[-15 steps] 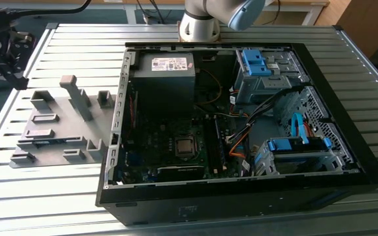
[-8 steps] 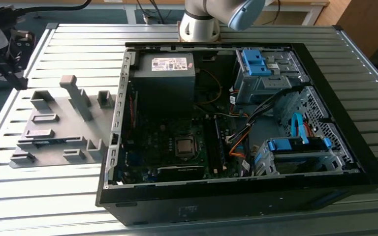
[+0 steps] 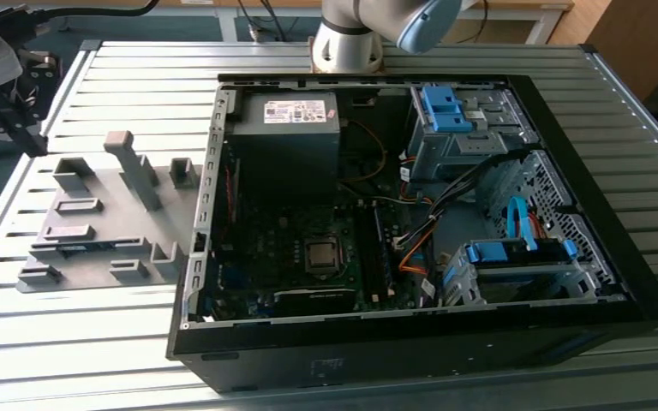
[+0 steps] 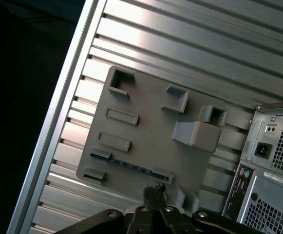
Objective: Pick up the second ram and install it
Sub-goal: 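Pick up the second ram and move it above second insertion slot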
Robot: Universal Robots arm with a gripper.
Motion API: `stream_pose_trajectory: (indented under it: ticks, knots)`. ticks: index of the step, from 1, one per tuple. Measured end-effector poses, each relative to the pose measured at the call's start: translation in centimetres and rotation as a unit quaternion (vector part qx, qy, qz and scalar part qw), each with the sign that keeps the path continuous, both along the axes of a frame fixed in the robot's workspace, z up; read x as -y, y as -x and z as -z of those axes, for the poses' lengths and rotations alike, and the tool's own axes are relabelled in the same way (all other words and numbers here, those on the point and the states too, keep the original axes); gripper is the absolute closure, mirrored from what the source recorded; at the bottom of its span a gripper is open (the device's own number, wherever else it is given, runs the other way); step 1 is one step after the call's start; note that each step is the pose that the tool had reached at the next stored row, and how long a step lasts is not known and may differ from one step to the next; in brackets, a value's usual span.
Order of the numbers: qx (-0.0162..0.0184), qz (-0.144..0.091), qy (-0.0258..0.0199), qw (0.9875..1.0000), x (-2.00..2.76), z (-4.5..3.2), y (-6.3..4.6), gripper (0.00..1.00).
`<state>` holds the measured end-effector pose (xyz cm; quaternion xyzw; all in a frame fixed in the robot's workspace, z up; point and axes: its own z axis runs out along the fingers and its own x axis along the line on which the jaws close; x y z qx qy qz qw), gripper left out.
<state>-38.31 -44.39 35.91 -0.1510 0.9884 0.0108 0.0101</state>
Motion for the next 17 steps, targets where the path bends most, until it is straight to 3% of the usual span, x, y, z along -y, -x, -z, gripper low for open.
stream_pose_trajectory:
  ticks: [6, 11, 17]
  knots:
    - [0.0, -0.003, 0.0, 1.0, 0.0, 0.0, 0.0, 0.89]
    - [0.0, -0.033, 0.0, 0.9995, 0.01, 0.0, 0.0, 0.89]
    - [0.0, -0.072, 0.0, 0.9974, 0.02, 0.0, 0.0, 0.89]
